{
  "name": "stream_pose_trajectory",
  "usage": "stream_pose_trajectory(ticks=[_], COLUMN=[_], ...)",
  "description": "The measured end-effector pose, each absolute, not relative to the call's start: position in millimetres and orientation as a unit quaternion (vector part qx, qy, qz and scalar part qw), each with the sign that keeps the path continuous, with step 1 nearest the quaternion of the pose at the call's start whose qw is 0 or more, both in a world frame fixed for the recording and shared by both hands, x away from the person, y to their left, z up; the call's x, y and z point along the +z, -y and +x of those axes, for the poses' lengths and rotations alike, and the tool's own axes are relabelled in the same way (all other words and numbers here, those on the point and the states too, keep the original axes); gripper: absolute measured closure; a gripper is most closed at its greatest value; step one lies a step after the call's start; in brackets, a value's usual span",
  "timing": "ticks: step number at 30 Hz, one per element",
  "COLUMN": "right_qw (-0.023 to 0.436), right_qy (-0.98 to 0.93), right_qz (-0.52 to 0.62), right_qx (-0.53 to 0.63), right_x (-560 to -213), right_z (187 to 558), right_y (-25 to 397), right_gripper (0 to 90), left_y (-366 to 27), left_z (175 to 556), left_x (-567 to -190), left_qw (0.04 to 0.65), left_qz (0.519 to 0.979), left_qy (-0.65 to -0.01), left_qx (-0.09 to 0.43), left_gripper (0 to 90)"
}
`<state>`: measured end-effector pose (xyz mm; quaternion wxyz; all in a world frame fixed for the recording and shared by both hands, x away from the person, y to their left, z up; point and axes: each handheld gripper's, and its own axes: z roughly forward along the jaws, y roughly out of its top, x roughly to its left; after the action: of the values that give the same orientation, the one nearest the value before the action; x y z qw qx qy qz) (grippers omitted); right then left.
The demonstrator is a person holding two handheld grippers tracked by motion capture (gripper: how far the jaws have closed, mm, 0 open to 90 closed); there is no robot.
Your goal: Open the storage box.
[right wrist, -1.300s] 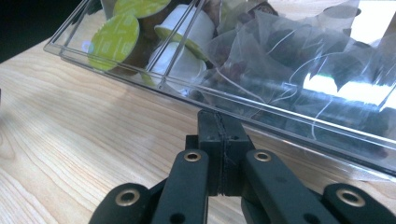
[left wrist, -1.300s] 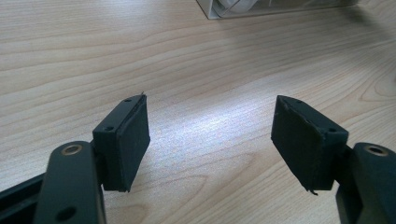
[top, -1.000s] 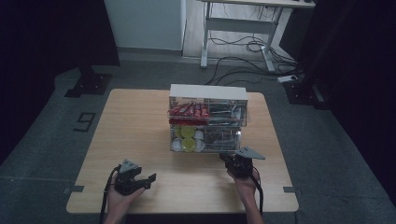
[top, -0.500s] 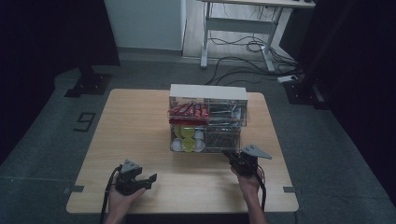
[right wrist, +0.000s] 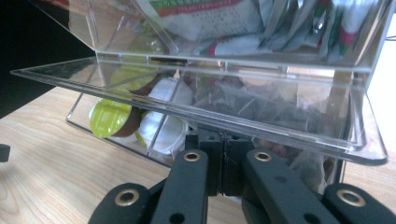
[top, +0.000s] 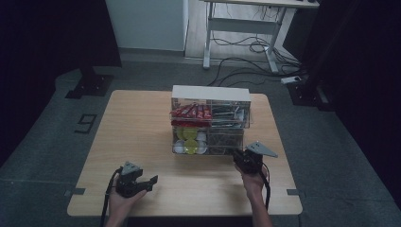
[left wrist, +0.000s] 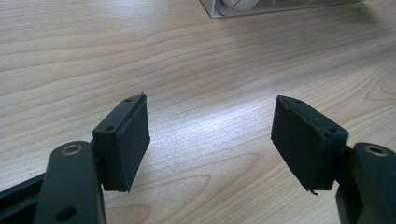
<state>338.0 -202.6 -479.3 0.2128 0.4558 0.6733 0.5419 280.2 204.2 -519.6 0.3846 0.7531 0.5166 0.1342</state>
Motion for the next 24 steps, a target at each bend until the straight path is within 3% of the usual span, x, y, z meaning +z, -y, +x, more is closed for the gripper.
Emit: stream_pose_trajectory(ticks=[24], right_qw=[0.227], right_qy=[-0.649], right_qz=[0.445], right_qx=[0.574], right_x=[-457], right_z=[352], right_y=[195], right_gripper=[87.9], left_y=[-208], left_z=[280], left_x=[-517], left_qw=[0.387], left_qz=[0.749], left_qy=[-0.520], left_qx=[0.137], left_gripper=[28.1])
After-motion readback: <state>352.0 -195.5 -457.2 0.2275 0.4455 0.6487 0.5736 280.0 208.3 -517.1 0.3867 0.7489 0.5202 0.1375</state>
